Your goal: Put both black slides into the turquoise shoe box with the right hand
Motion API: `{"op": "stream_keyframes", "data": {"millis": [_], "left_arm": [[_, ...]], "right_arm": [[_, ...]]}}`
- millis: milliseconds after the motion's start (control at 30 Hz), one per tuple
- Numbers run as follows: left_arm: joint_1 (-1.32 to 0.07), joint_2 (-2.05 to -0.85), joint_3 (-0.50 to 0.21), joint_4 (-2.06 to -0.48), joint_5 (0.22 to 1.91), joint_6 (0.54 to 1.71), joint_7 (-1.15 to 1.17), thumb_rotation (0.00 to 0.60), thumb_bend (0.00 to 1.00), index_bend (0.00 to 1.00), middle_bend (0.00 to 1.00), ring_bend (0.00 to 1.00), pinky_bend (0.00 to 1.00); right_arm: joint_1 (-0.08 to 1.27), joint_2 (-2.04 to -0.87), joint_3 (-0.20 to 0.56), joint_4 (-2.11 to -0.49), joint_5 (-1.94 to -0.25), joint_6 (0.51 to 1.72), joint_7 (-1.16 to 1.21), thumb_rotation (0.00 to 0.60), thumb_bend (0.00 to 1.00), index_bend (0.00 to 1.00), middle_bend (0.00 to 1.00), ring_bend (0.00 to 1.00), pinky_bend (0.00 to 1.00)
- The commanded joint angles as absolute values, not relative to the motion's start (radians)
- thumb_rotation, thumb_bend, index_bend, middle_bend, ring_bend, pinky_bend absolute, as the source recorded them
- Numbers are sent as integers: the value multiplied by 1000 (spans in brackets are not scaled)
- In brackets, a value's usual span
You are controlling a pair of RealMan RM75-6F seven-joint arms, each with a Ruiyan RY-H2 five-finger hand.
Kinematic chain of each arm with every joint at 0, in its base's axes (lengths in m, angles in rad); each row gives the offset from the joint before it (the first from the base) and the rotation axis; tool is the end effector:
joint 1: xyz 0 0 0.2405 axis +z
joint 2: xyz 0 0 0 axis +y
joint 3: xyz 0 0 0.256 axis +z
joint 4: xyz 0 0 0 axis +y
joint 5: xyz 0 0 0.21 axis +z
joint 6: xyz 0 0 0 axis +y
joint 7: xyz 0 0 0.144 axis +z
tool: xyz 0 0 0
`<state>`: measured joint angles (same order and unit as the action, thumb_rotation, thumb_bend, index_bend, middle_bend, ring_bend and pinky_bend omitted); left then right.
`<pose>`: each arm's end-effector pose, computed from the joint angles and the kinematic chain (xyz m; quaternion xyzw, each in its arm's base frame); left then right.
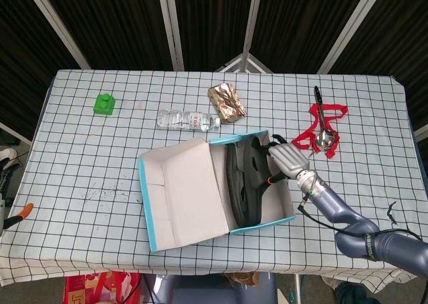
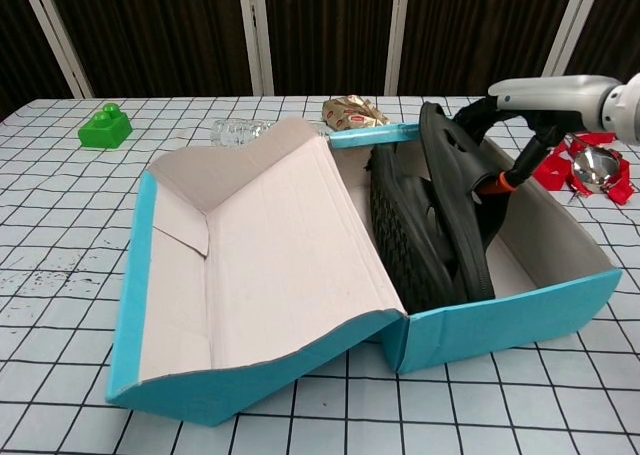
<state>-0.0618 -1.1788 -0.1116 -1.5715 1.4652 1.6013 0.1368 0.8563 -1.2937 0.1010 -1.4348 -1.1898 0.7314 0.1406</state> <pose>-0.3116 0.1847 0.1699 -0.5600 -0.3181 -0.3895 0.6584 -0.1737 -0.3834 0.0446 0.7456 -0.4508 0.3394 0.3544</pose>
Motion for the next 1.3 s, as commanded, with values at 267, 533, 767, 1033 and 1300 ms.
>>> {"op": "stream_keyframes", "data": {"millis": [267,533,767,1033,1300], "left_arm": [[-62,-1177,-111,-1572,1466,1601,135,600,238,166,72,0,93],[-58,-1174,-111,-1577,1469,1608,135,600,237,166,72,0,93],[-57,-1171,-111,-1580,1467,1607,133,600,238,166,72,0,94],[-55,-1164,-111,-1583,1466,1606,125,600,237,166,71,0,93],[-54,-1161,-109,-1585,1469,1607,121,600,237,166,71,0,94]], "right_arm": [[889,-1283,96,-1458,-1039,655,-7,600,308,509,478,274,16],[926,-1288,49,-1485,-863,703,-254,600,308,522,505,285,16],[967,-1312,-3,-1502,-736,796,-484,600,308,531,519,294,16],[1000,-1325,-21,-1559,-593,861,-645,600,308,531,520,294,15],[1026,-1331,-36,-1588,-507,865,-720,600,308,531,520,295,11]]}}
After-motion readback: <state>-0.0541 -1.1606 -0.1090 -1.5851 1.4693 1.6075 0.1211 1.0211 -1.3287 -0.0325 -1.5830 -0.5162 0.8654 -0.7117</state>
